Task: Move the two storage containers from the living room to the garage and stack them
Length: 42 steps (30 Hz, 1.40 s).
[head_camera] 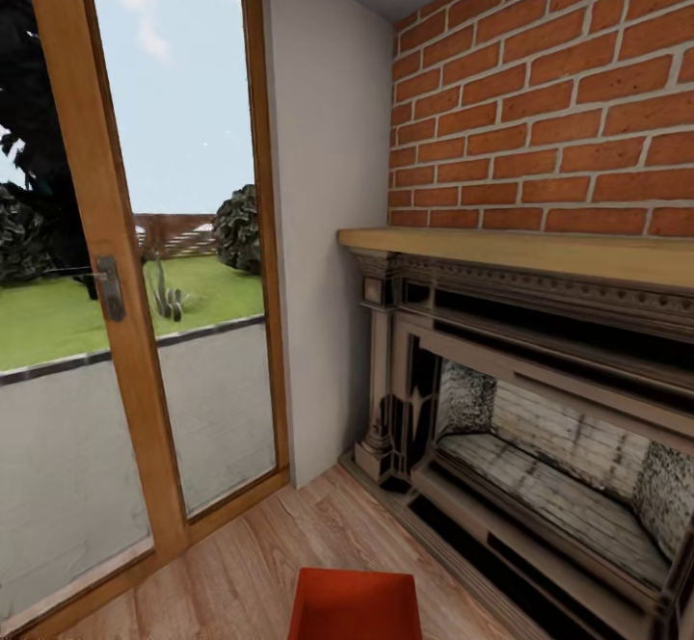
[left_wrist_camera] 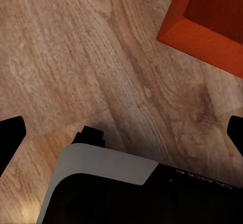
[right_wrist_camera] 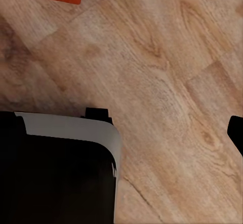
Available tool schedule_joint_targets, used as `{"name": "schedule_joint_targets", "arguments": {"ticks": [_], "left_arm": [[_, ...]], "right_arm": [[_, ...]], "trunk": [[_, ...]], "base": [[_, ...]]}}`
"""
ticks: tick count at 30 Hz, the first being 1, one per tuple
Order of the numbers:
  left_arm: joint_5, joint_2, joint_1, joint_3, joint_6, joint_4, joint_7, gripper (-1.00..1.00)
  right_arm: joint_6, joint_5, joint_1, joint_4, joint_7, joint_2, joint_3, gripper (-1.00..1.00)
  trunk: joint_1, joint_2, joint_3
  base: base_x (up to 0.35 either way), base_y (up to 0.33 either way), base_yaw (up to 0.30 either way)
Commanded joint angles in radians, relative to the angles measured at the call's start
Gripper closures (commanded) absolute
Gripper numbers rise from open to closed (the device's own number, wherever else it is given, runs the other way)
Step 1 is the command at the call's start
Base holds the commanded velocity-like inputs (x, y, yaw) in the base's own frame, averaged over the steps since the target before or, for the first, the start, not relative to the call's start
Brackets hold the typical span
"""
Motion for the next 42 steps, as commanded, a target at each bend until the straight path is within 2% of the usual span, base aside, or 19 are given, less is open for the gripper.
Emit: {"name": "schedule_joint_targets", "arguments": {"ticks": [1,19,29,42], "left_arm": [[0.004,0.0,-0.001,-0.002,-0.002,0.001,0.002,-1.0],[0.004,-0.001,-0.001,-0.002,-0.002,0.001,0.002,-1.0],[0.004,-0.002,-0.001,-0.002,-0.002,0.001,0.002,-1.0],[0.004,-0.005,-0.001,-0.002,-0.002,0.001,0.002,-1.0]], "right_arm": [[-0.004,0.005,-0.001,0.003,-0.005,0.0,0.008,-1.0],[-0.005,0.004,-0.001,0.003,-0.005,0.0,0.008,-1.0],[-0.006,0.002,-0.001,0.003,-0.007,0.0,0.007,-1.0],[-0.006,0.005,-0.001,0.003,-0.007,0.0,0.007,-1.0]], "trunk": [[0.0,-0.001,-0.001],[0.0,-0.001,-0.001],[0.0,-0.001,-0.001],[0.0,-0.001,-0.001]], "base": [[0.0,0.0,0.022],[0.071,0.0,0.001],[0.003,0.0,-0.162],[0.0,0.067,-0.013]]}}
